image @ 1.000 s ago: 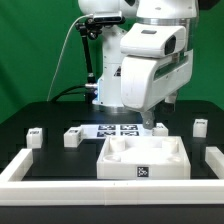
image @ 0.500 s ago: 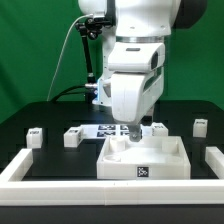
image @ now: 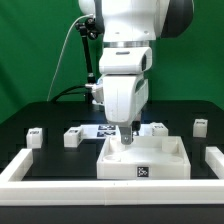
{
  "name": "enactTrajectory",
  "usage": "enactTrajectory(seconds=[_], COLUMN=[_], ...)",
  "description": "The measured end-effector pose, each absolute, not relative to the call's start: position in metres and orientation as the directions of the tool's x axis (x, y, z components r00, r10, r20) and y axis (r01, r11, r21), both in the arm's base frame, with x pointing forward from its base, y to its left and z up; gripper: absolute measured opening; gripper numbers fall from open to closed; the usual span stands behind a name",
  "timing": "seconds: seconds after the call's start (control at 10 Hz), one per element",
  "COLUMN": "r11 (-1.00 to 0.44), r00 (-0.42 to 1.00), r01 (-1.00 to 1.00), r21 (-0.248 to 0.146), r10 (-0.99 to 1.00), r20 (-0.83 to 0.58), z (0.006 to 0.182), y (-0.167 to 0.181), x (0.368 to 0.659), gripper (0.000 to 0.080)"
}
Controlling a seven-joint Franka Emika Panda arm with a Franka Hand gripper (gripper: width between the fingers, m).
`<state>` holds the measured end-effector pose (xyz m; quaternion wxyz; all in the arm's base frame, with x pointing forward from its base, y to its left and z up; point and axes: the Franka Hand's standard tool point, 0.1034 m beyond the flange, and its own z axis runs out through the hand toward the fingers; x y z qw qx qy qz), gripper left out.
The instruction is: Assemble one leg
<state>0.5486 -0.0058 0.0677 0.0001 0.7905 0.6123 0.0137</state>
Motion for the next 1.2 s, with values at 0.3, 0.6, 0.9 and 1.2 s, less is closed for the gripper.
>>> enactTrajectory(seconds=[0.3,0.6,0.9,1.2], r11=[-0.199,-0.189,-0.191,-0.228], r00=[0.197,0.185,0.188,0.225], r01=[0.977,0.977,0.977,0.97], r21=[0.073,0.095,0.094,0.082], r10=[0.98,0.982,0.981,0.973], r20=[0.035,0.041,0.041,0.046], z=[0.065,0.067,0.066,0.059], y=[-0.008,-0.002,-0.003,0.005], x=[0.53,0.522,0.522,0.492], gripper=[0.065,0.065,0.065,0.065])
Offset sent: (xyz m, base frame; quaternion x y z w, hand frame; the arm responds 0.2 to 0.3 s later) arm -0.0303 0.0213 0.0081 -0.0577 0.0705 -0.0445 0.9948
